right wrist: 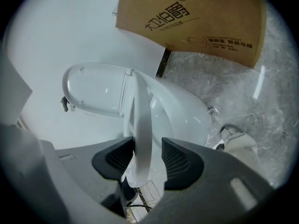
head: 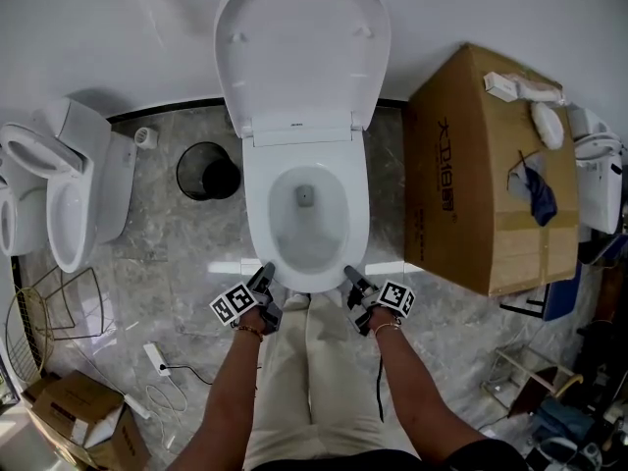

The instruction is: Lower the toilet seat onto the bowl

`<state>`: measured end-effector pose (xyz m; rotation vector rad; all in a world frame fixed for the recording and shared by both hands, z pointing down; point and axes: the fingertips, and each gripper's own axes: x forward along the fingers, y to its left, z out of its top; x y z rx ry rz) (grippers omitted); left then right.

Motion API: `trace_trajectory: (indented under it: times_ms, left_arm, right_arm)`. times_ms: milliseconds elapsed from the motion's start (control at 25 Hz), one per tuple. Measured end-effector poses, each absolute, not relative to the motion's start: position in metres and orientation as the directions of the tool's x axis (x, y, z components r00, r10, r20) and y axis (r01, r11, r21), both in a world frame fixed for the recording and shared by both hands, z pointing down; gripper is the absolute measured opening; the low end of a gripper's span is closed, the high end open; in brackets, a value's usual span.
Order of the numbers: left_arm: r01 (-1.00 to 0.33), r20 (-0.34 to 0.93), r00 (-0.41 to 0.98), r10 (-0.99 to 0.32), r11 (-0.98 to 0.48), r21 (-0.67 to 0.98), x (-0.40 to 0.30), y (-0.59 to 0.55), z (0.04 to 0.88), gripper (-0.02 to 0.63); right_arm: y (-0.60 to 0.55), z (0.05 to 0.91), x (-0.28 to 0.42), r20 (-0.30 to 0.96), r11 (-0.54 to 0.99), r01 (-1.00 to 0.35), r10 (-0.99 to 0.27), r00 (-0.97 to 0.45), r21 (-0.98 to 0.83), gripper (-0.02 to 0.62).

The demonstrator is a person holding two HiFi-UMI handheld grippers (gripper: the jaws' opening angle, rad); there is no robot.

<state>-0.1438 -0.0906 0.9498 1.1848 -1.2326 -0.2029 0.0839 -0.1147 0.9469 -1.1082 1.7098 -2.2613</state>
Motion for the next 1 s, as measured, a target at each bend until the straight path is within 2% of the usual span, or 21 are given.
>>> trace_trajectory:
  times_ms: [160, 280, 480, 520, 600, 640, 760, 1000]
  left_arm:
    - [-0.579, 0.685, 0.384, -0.619, 0.416, 0.701, -0.151, -0.083, 0.962, 0.139]
    - [-0.675, 0.733, 0.357, -0.579, 0.382, 0.631, -0.162, -0.078, 0.96, 0.138]
    - [-0.679, 0.697, 0.342, -0.631, 0.347, 0.647, -0.174, -0.085, 0.928, 0.117]
    - [-0.686, 0.687, 0.325, -0.649, 0.338, 0.644, -0.177, -0.088, 0.917, 0.088]
    - [-0.711, 0.659, 0.282, -0.697, 0.309, 0.631, -0.184, -0.1, 0.888, 0.027]
    - [-0.722, 0.638, 0.269, -0.721, 0.287, 0.629, -0.186, -0.107, 0.872, 0.017]
    - [-0.78, 0.587, 0.269, -0.764, 0.185, 0.598, -0.183, -0.129, 0.822, 0.005]
    - [-0.922, 0.548, 0.255, -0.797, -0.029, 0.387, -0.178, -0.166, 0.728, 0.003]
  right_arm:
    - [-0.112, 0.962, 0.085, 0.547, -0.367, -0.413, -0.446, -0.708, -0.834, 0.193]
    - [-0.111, 0.965, 0.091, 0.628, -0.323, -0.539, -0.414, -0.659, -0.778, 0.192]
    - [-0.115, 0.947, 0.112, 0.765, -0.205, -0.764, -0.401, -0.504, -0.612, 0.187]
    - [-0.117, 0.938, 0.115, 0.772, -0.172, -0.79, -0.411, -0.485, -0.588, 0.147]
    - [-0.125, 0.914, 0.117, 0.77, -0.089, -0.832, -0.443, -0.46, -0.548, 0.028]
    - [-0.133, 0.898, 0.114, 0.754, -0.035, -0.842, -0.465, -0.464, -0.539, 0.005]
    - [-0.156, 0.847, 0.101, 0.688, 0.116, -0.842, -0.524, -0.503, -0.527, 0.005]
    - [-0.197, 0.754, 0.081, 0.586, 0.321, -0.839, -0.606, -0.538, -0.439, 0.005]
